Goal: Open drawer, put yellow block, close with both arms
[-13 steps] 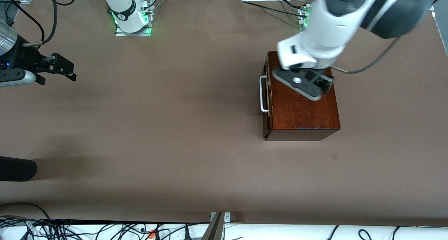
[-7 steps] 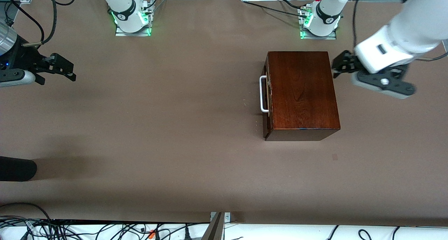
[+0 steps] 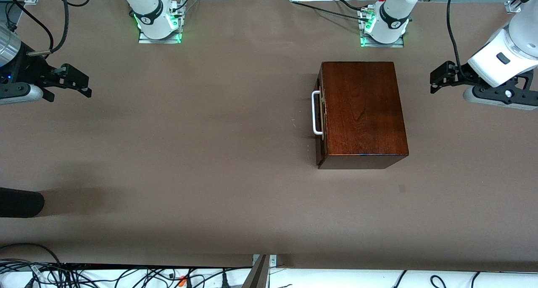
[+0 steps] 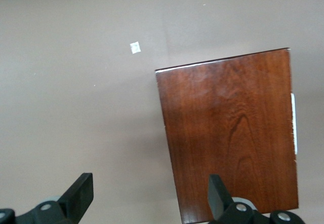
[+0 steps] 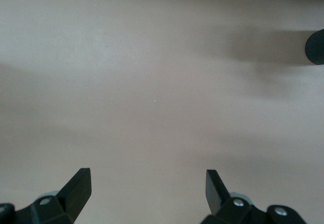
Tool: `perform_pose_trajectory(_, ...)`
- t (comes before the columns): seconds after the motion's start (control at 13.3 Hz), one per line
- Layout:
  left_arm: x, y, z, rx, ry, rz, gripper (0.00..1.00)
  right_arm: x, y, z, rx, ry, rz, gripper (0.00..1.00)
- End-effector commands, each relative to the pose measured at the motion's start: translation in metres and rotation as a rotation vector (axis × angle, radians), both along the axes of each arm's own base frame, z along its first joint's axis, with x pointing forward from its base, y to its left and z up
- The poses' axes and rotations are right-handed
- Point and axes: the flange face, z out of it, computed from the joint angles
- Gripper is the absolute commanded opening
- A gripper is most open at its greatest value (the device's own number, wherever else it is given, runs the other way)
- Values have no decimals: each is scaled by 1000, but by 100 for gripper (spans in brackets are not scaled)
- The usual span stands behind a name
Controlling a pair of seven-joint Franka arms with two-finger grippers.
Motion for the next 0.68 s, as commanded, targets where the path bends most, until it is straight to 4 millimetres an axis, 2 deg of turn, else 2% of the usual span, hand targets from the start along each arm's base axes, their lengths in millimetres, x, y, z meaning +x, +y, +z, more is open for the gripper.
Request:
perform_pose_trajectory(0.0,-15,3,-2,-16,-11,15,100,-2,4,3,-11,0,-4,100)
perform_pose_trajectory(0.6,-14,1,0,-16,-11,26,100,-3,8,2,-7,4,13,100)
